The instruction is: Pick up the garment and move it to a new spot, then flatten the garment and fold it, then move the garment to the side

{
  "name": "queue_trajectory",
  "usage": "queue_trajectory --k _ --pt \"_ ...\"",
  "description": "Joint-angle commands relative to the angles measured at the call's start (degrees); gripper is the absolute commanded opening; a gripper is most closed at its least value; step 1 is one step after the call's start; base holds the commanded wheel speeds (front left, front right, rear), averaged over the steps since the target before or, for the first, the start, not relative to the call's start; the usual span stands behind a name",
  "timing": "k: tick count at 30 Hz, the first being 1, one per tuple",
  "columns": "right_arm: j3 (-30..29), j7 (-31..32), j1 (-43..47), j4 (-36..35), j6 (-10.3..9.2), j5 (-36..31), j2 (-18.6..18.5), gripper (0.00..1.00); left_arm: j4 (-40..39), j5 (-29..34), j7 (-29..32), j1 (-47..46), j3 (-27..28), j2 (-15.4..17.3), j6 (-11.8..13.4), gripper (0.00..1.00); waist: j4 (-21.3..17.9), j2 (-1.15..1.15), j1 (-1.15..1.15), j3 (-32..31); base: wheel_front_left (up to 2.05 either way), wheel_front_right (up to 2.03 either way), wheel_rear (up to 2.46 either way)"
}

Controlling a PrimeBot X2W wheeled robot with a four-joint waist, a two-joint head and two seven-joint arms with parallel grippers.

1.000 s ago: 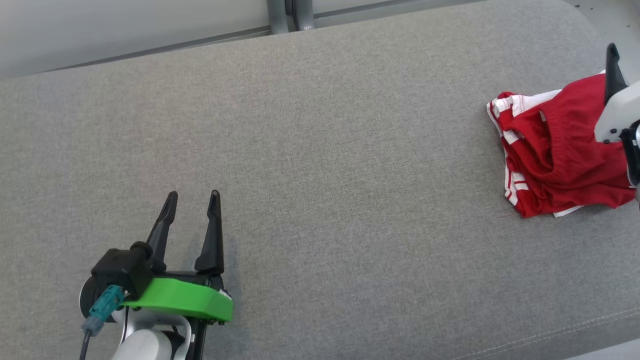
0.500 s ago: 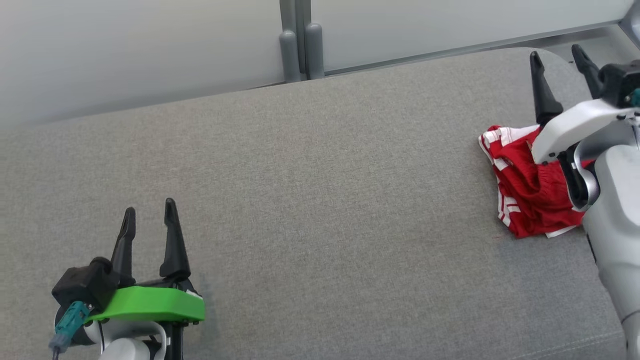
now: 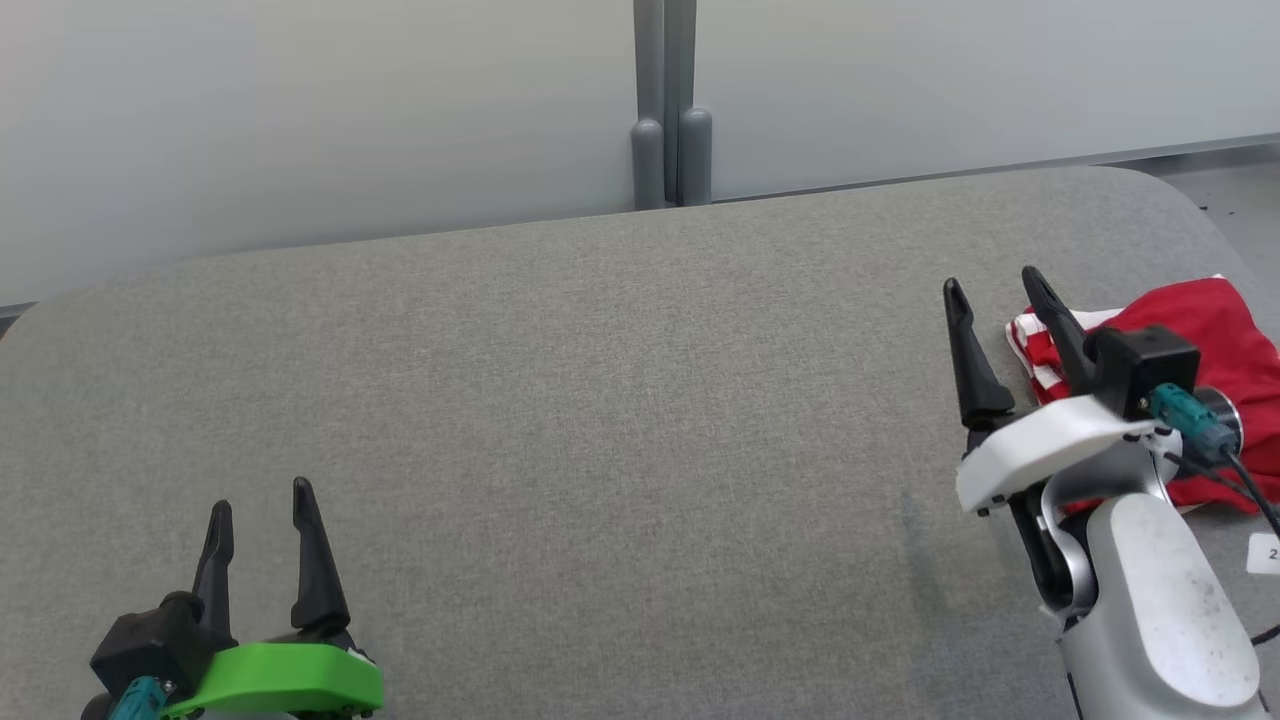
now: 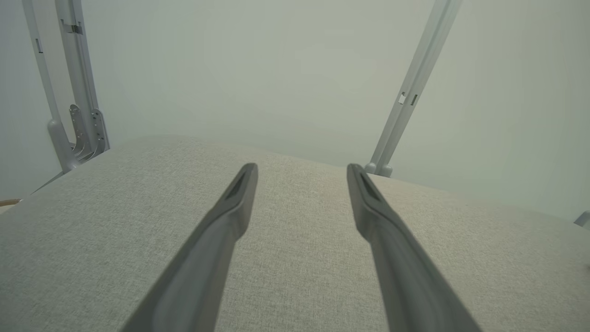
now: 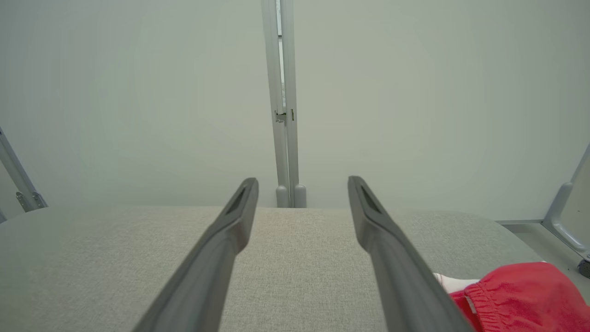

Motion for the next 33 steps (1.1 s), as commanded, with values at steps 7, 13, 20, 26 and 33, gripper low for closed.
queue_trajectory --k 7,13,20,26,33 --pt "-0.5 1.6 9.0 -8.2 -0.01 -1.1 2.3 1.00 0.4 0.6 -0.2 2.1 0.1 -0.7 -0.8 1.00 2.4 0.18 0.00 -0.9 0.00 0.00 0.00" --pt "1.5 1.1 14.3 -10.6 -0.01 2.2 2.4 1.00 0.9 0.4 -0.2 2.2 -0.5 -1.2 -1.8 1.00 3.3 0.18 0.00 -1.1 0.00 0.00 0.00" --pt "2.4 -0.4 16.8 -9.6 -0.01 2.3 2.5 1.00 1.2 0.8 0.2 1.7 -2.4 -0.5 -3.7 1.00 3.4 0.18 0.00 -1.3 0.00 0.00 0.00" --pt "2.6 -1.0 16.8 -9.2 -0.01 2.6 2.5 1.00 1.7 1.0 0.4 0.8 -3.4 -0.2 -4.5 1.00 3.0 0.18 0.00 -1.5 0.00 0.00 0.00" --pt "2.6 -1.4 16.8 -8.7 -0.01 2.4 2.5 1.00 2.7 1.2 0.4 -0.2 -3.9 -0.1 -4.8 1.00 2.7 0.18 0.00 -2.0 0.00 0.00 0.00"
